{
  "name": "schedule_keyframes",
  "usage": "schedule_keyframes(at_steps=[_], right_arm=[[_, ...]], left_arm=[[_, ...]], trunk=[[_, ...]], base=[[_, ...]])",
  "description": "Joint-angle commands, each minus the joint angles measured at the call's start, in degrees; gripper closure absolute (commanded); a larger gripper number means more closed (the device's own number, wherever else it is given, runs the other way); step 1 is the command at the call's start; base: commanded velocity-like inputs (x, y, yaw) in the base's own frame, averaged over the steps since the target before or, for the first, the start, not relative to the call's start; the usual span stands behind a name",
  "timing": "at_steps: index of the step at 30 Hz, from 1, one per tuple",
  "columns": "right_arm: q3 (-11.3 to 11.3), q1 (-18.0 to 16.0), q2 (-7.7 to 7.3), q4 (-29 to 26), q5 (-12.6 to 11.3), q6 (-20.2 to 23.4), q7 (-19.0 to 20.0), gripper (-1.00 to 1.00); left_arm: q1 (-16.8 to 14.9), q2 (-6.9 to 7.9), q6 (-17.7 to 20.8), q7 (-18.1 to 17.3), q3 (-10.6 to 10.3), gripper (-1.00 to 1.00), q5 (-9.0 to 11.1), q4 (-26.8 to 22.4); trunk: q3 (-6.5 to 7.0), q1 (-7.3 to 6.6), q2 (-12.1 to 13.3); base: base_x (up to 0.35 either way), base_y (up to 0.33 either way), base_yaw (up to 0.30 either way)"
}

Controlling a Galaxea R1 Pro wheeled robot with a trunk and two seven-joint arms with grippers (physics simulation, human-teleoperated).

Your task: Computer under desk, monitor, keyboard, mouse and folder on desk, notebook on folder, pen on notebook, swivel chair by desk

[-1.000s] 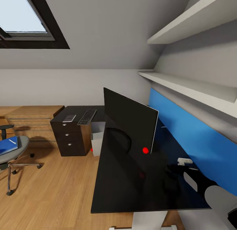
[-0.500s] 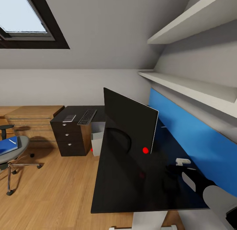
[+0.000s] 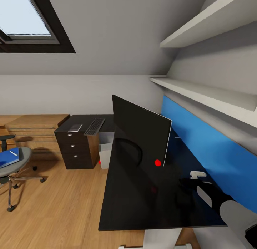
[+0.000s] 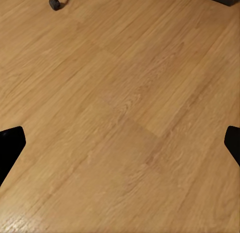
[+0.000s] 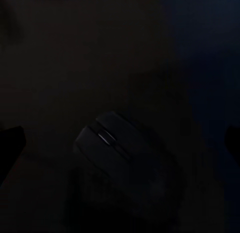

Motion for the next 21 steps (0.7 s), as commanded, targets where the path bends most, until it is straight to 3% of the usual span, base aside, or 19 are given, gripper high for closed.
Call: schedule_keyframes(at_steps=[1, 12, 21], right_arm=[[0.18, -0.04, -0.04, -0.09, -0.19, 0.24, 0.06, -1.0], [0.18, -0.04, -0.01, 0.13, -0.15, 0.1, 0.01, -1.0], [0.3, -0.04, 0.08, 0.4, -0.14, 0.15, -0.01, -1.0]], left_arm=[[-0.02, 0.04, -0.13, 0.49, -0.48, -1.0, 0.18, -0.07], [-0.04, 0.05, -0.13, 0.49, -0.46, -1.0, 0.18, -0.06], [-0.04, 0.08, -0.13, 0.48, -0.49, -1.0, 0.22, -0.07]], trunk=[[-0.07, 0.0, -0.04], [-0.07, 0.0, -0.04], [-1.68, 1.98, -3.65]], base=[[0.0, 0.0, 0.0], [0.0, 0.0, 0.0], [0.0, 0.0, 0.0]])
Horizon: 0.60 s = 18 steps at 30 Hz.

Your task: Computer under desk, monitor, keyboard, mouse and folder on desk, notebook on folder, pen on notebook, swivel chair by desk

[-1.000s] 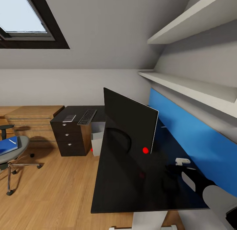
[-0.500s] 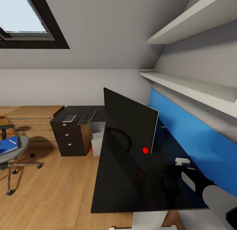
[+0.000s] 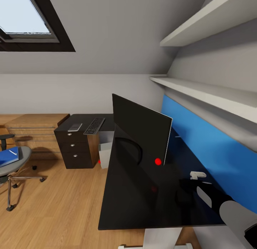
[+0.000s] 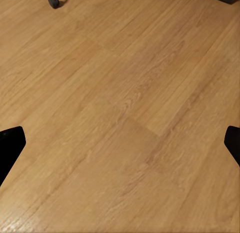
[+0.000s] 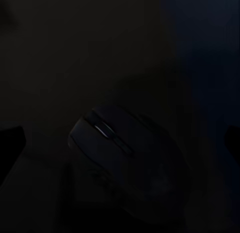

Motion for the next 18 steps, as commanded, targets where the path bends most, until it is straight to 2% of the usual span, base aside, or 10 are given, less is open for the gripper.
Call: schedule_keyframes(at_steps=[1, 12, 18], right_arm=[[0.17, -0.04, -0.05, -0.08, -0.18, 0.24, 0.06, -1.0], [-0.01, -0.04, -0.11, -0.03, -0.18, 0.27, 0.07, -1.0], [-0.14, -0.04, -0.13, 0.02, -0.18, 0.31, 0.07, -1.0]], left_arm=[[-0.03, 0.05, -0.13, 0.49, -0.48, -1.0, 0.18, -0.05], [-0.03, 0.05, -0.13, 0.48, -0.53, -1.0, 0.14, -0.03], [-0.03, 0.01, -0.13, 0.49, -0.54, -1.0, 0.08, -0.06]], trunk=[[-0.25, 0.23, -0.46], [-2.23, 2.64, -4.87], [-2.23, 2.64, -4.87]], base=[[0.0, 0.0, 0.0], [0.0, 0.0, 0.0], [0.0, 0.0, 0.0]])
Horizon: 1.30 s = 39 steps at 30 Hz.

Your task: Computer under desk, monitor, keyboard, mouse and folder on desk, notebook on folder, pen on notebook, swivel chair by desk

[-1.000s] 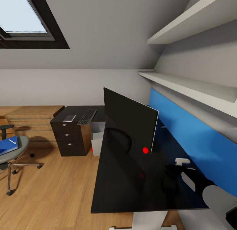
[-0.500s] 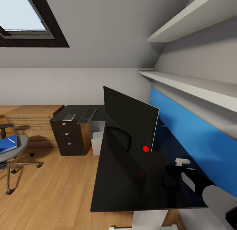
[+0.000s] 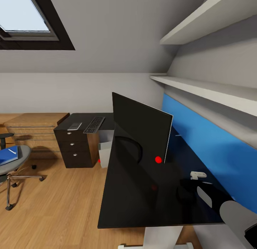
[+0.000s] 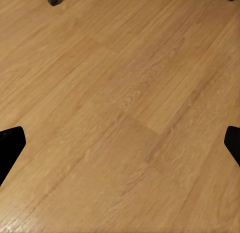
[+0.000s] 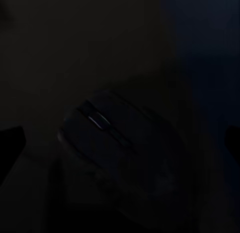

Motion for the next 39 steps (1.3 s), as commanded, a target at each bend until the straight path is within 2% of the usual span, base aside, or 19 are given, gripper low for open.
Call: schedule_keyframes(at_steps=[1, 16, 21, 28, 34, 39], right_arm=[[0.18, -0.03, -0.05, -0.08, -0.18, 0.25, 0.06, -1.0], [0.16, -0.03, -0.14, -0.07, -0.18, 0.29, 0.07, -1.0], [0.16, -0.03, -0.19, -0.06, -0.18, 0.39, 0.06, -1.0], [0.16, -0.03, -0.22, -0.06, -0.18, 0.42, 0.06, -1.0], [0.16, -0.03, -0.24, -0.06, -0.18, 0.43, 0.06, -1.0], [0.16, -0.03, -0.3, -0.06, -0.18, 0.41, 0.09, -1.0]], left_arm=[[-0.01, 0.04, -0.13, 0.49, -0.49, -1.0, 0.17, -0.04], [0.0, 0.1, -0.27, 0.49, -0.49, -1.0, 0.13, -0.06], [-0.01, 0.1, -0.3, 0.49, -0.49, -1.0, 0.09, -0.08], [-0.02, 0.1, -0.42, 0.49, -0.54, -1.0, 0.07, -0.1], [0.0, 0.1, -0.47, 0.53, -0.57, -1.0, 0.05, -0.11], [-0.02, 0.1, -0.47, 0.56, -0.56, -1.0, 0.05, -0.08]], trunk=[[-0.06, 0.0, -0.04], [-0.06, 0.0, -0.04], [-0.96, 1.1, -2.04], [-0.96, 1.1, -2.04], [-2.04, 2.42, -4.45], [-2.04, 2.42, -4.45]], base=[[0.0, 0.0, 0.0], [0.0, 0.0, 0.0], [0.0, 0.0, 0.0], [0.0, 0.0, 0.0], [0.0, 0.0, 0.0], [0.0, 0.0, 0.0]])
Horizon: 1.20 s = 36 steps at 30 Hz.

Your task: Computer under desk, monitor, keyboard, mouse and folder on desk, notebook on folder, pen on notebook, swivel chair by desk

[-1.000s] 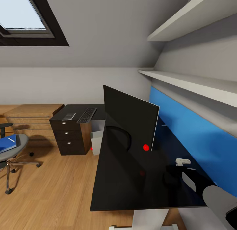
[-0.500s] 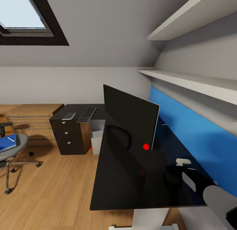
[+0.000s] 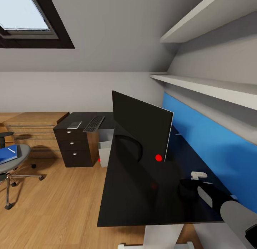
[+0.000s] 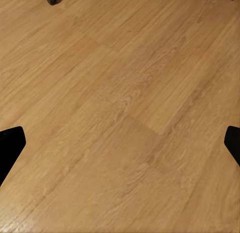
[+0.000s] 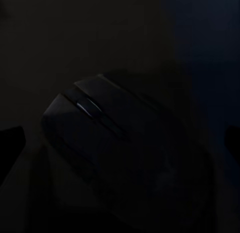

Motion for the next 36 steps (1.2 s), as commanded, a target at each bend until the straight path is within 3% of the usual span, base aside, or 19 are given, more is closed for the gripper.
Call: schedule_keyframes(at_steps=[1, 26, 27, 36], right_arm=[[0.19, -0.03, -0.05, -0.09, -0.17, 0.25, 0.07, -1.0], [0.26, -0.03, 0.02, -0.09, -0.08, 0.22, 0.04, -1.0], [0.26, -0.03, 0.02, -0.07, -0.08, 0.21, 0.04, 1.0], [0.28, -0.03, 0.02, -0.08, -0.08, 0.19, -0.14, 1.0]], left_arm=[[-0.03, 0.05, -0.13, 0.49, -0.49, -1.0, 0.17, -0.06], [-0.03, 0.05, -0.13, 0.4, -0.5, -1.0, 0.17, -0.06], [-0.02, 0.05, -0.13, 0.41, -0.5, -1.0, 0.17, -0.05], [-0.01, 0.05, -0.13, 0.41, -0.51, -1.0, 0.17, -0.01]], trunk=[[-0.06, 0.0, -0.04], [-0.6, 0.66, -1.24], [-0.6, 0.66, -1.24], [-0.6, 0.66, -1.24]], base=[[0.0, 0.0, 0.0], [0.0, 0.0, 0.0], [0.0, 0.0, 0.0], [0.0, 0.0, 0.0]])
